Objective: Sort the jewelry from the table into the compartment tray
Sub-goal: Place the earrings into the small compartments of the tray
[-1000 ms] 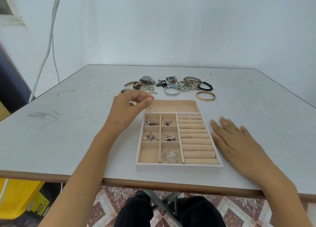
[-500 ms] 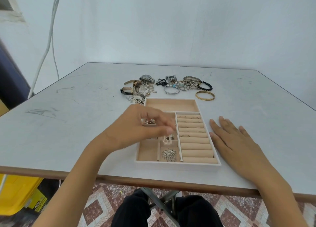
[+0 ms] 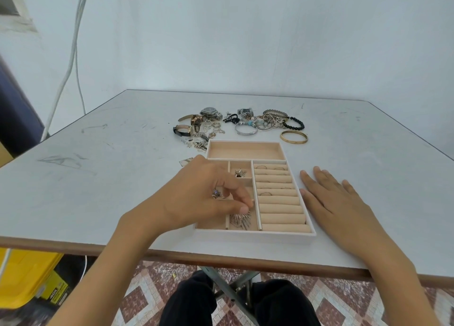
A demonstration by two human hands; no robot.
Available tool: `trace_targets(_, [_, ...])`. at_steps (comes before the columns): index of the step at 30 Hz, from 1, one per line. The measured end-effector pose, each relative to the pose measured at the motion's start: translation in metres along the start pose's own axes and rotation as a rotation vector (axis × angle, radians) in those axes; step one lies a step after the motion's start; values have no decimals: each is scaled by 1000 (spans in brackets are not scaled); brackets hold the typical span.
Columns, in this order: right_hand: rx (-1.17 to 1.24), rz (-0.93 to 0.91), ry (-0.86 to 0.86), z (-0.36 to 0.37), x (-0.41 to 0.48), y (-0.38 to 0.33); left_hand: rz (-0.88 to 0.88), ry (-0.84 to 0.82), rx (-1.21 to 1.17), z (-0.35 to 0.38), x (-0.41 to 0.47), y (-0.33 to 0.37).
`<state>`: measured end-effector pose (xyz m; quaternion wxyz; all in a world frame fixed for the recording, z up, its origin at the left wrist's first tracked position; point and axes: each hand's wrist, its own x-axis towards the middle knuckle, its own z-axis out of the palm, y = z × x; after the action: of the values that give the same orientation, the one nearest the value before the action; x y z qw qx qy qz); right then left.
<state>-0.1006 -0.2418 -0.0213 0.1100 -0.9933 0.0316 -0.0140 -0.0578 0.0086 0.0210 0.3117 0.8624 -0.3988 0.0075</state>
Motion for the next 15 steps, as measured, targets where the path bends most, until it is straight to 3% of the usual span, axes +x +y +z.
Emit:
trace_targets(11, [-11, 3, -4, 0, -1, 0, 19, 44, 16, 3, 0, -7])
trace_targets(15, [0, 0, 2, 0, 0, 0, 16, 86, -85, 1, 0, -9])
